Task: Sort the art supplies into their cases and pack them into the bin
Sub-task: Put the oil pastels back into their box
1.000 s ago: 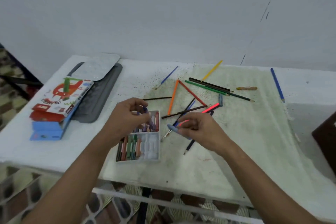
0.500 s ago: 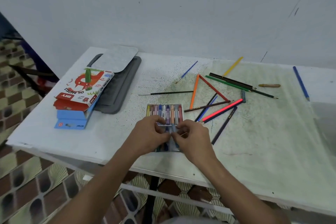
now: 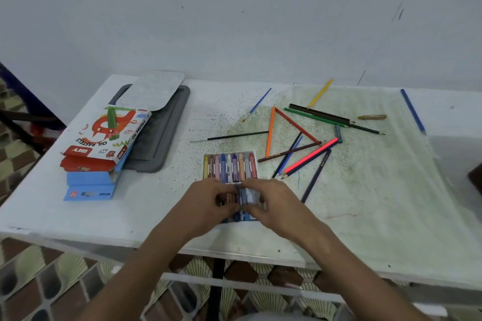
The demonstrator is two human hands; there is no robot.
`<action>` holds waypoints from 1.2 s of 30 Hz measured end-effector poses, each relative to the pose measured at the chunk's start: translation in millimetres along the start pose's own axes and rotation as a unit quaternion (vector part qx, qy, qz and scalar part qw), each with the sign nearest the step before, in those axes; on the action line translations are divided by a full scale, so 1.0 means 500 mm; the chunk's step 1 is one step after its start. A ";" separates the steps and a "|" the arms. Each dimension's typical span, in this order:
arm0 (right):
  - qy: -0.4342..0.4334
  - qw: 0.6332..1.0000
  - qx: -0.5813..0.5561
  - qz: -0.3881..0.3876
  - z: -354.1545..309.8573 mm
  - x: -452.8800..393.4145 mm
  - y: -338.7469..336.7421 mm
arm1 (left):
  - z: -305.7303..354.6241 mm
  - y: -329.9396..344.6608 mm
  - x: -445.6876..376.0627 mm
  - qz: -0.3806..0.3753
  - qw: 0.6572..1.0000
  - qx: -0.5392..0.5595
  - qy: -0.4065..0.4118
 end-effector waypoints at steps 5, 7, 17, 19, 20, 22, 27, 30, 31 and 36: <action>-0.016 0.999 0.026 -0.020 0.003 -0.002 -0.007 | -0.008 0.009 -0.002 0.007 1.000 0.006 0.007; -0.033 0.998 0.043 -0.026 0.002 -0.005 -0.004 | -0.008 0.011 -0.001 0.012 1.000 0.004 0.012; -0.005 0.996 -0.084 -0.041 0.053 -0.012 0.008 | -0.015 0.021 -0.007 0.032 0.999 -0.038 0.020; -0.008 0.996 -0.085 -0.039 0.055 -0.010 0.010 | -0.016 0.020 -0.006 0.039 0.998 -0.038 0.016; -0.013 0.997 -0.069 -0.038 0.057 -0.011 0.012 | -0.016 0.019 -0.006 0.040 0.998 -0.039 0.015; -0.023 0.998 -0.038 -0.039 0.058 -0.013 0.017 | -0.016 0.019 -0.006 0.038 0.998 -0.041 0.012; -0.024 0.997 -0.058 -0.042 0.064 -0.019 0.023 | -0.020 0.017 -0.009 0.029 0.999 -0.026 0.006; -0.020 0.996 -0.074 -0.047 0.069 -0.022 0.022 | -0.020 0.017 -0.012 0.022 0.999 -0.036 -0.003; -0.021 0.995 -0.080 -0.050 0.070 -0.024 0.022 | -0.020 0.017 -0.013 0.019 0.999 -0.040 -0.005; -0.033 0.991 -0.119 -0.054 0.074 -0.012 0.003 | -0.007 -0.002 -0.027 -0.031 0.998 -0.050 -0.002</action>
Point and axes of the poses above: each hand's wrist, its own x-axis away from the middle knuckle, its own y-axis out of the palm, z = x × y, the point moved 6 cm from there along -x, towards the middle knuckle, and after that the axes turned 11 degrees about -z, right-handed, at the moved point
